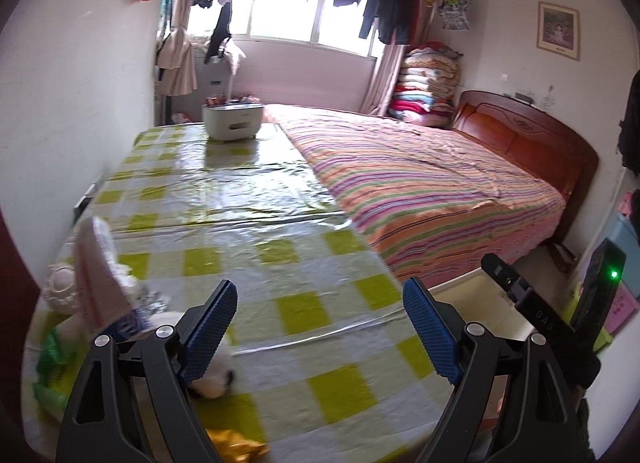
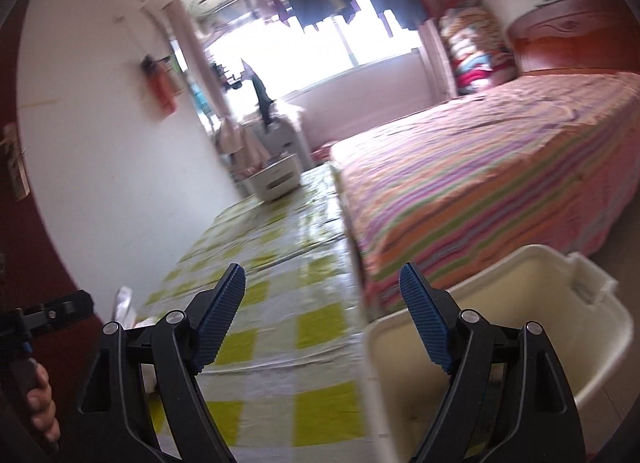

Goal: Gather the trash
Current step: 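Move both grippers back toward the yellow wrapper and wipes pack on the table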

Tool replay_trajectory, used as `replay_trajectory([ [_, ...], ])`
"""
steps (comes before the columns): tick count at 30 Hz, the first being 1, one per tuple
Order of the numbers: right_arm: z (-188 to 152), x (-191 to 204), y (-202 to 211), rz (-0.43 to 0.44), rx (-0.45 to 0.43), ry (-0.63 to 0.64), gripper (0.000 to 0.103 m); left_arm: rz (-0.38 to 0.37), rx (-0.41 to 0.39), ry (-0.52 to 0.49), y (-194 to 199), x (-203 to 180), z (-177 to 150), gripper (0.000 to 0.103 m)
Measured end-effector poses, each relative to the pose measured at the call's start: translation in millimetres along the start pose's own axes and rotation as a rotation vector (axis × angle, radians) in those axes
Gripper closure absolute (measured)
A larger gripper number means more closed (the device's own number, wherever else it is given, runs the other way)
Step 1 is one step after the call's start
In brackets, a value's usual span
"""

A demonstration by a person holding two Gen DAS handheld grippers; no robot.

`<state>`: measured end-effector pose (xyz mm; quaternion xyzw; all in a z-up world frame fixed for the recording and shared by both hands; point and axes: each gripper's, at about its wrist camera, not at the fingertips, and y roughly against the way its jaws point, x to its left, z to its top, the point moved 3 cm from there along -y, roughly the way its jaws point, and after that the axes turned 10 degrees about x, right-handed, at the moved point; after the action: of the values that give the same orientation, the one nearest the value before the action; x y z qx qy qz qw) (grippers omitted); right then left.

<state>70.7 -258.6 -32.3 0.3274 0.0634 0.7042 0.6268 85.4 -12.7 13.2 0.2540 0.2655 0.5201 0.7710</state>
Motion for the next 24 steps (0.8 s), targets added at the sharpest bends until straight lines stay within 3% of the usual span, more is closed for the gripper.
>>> replay_trajectory([
  [10,-17.2,72.1,-29.8,0.134,0.091,0.159,0.024,0.092,-0.001,0.054,16.0,62.1,-12.8,0.02],
  [24,-56.3,151.0,-47.1,0.331,0.216,0.335,0.022,0.21,-0.015,0.225,46.7,156.1,-27.6,0.02],
])
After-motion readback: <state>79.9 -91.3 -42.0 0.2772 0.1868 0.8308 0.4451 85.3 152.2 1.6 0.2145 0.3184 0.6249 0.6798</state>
